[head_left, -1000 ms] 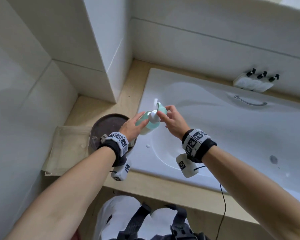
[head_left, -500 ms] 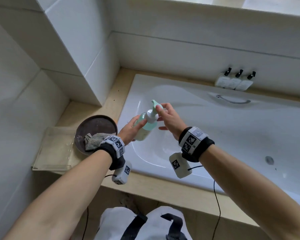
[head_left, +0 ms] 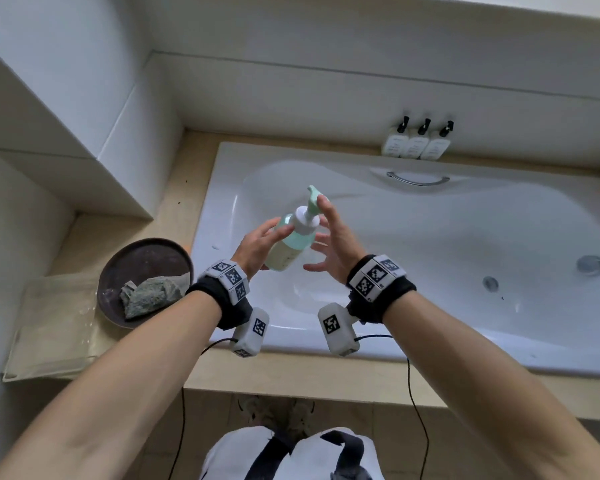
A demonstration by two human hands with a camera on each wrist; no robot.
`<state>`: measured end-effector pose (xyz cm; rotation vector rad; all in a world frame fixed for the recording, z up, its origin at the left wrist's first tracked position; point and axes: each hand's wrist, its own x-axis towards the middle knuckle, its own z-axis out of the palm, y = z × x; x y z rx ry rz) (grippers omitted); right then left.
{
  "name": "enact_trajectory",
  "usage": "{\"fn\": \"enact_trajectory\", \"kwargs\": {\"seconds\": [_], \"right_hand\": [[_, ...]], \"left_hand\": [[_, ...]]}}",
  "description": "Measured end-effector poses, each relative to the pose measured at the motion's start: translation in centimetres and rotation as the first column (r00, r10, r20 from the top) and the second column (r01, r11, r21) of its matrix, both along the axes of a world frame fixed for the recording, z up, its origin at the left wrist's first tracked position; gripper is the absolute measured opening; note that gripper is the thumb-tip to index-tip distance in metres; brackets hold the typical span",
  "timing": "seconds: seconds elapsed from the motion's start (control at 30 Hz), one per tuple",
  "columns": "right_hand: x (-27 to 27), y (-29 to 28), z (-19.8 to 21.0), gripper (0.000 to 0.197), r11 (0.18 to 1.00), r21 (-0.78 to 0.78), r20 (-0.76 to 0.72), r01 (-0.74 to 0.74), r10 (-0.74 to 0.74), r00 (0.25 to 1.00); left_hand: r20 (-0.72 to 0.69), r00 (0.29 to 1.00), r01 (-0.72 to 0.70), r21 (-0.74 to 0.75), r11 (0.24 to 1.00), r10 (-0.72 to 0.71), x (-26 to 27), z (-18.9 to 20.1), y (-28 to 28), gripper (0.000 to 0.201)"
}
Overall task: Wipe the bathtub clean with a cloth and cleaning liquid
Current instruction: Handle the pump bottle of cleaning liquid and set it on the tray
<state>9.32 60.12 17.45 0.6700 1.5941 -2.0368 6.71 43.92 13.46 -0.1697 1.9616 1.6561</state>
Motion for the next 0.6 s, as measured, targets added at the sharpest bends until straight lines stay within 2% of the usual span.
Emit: {"fn": "enact_trajectory", "kwargs": {"seconds": [0.07,0.23,0.4,0.6], "right_hand": [[-0.2,1.0,-0.5,0.083,0.997,-0.073,0.046,-0.001,0.004,0.999],[-0.8,2.9,-1.3,0.067,0.984,-0.173,0.097,0.032,-0.015,0.995],[-1.2,4.1,-2.7,0.081,0.960,-0.184,0.149,0.210,-0.183,0.972],[-1.2,5.2,-4.8,0.070,0.927,-0.185,0.184,0.326,-0.293,0.938]], "left_hand": [[0.014,0.999,0.049,0.011,0.999,-0.049,-0.5,-0.2,1.1,0.044],[0.055,0.995,0.084,0.027,0.996,-0.085,-1.3,-0.9,3.6,0.044],[0.130,0.988,0.082,0.049,0.995,-0.088,-1.9,-1.5,5.7,0.040],[0.174,0.979,0.103,0.019,0.995,-0.105,-2.8,-2.6,6.2,0.063]]}}
